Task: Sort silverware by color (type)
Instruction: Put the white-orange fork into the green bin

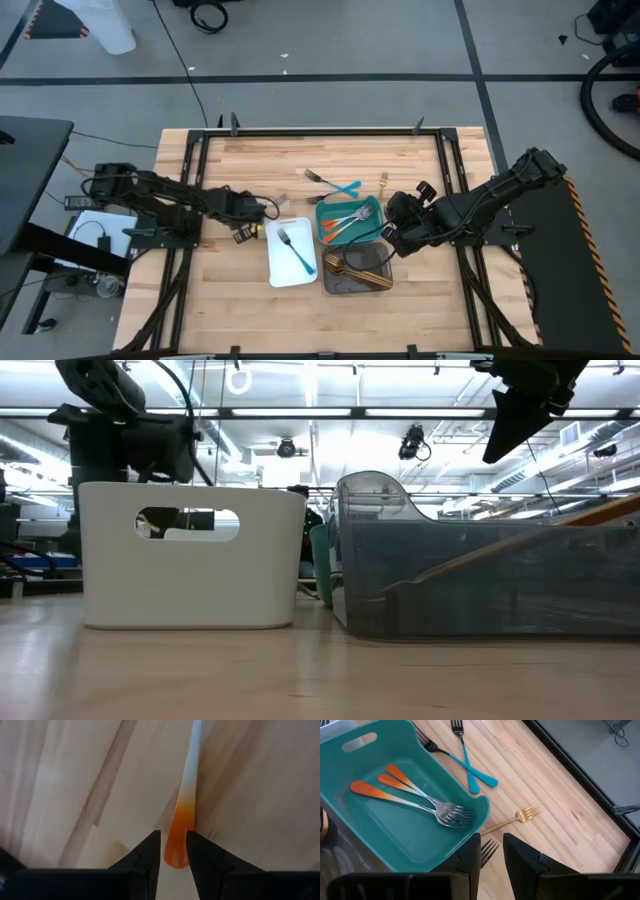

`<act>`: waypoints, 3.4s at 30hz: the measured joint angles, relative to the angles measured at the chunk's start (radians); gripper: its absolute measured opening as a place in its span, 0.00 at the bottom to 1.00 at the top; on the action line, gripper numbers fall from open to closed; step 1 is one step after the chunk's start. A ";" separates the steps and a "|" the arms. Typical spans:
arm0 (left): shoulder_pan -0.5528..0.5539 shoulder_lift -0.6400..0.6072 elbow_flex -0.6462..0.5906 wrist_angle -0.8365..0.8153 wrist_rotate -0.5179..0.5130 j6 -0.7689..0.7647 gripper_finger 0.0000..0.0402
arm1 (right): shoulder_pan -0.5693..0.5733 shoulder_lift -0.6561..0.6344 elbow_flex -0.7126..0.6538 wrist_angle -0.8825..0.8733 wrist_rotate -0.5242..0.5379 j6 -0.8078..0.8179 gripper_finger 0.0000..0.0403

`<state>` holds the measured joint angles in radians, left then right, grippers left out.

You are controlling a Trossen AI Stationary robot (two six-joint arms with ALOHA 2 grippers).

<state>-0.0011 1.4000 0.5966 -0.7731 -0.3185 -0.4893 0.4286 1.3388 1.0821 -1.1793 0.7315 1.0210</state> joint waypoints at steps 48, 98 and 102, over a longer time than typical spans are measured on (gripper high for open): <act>0.207 -0.130 -0.165 0.578 0.097 0.268 0.40 | 0.000 0.000 0.000 0.057 0.000 -0.048 0.23; 0.206 -0.077 0.149 0.367 0.118 0.367 0.03 | -0.005 0.000 0.000 0.064 -0.003 -0.056 0.23; 0.205 -0.002 0.224 0.368 0.118 0.406 0.03 | -0.005 0.000 0.000 0.065 -0.013 -0.056 0.23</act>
<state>0.2043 1.3979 0.8207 -0.4052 -0.2009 -0.0833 0.4240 1.3388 1.0821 -1.1145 0.7186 0.9653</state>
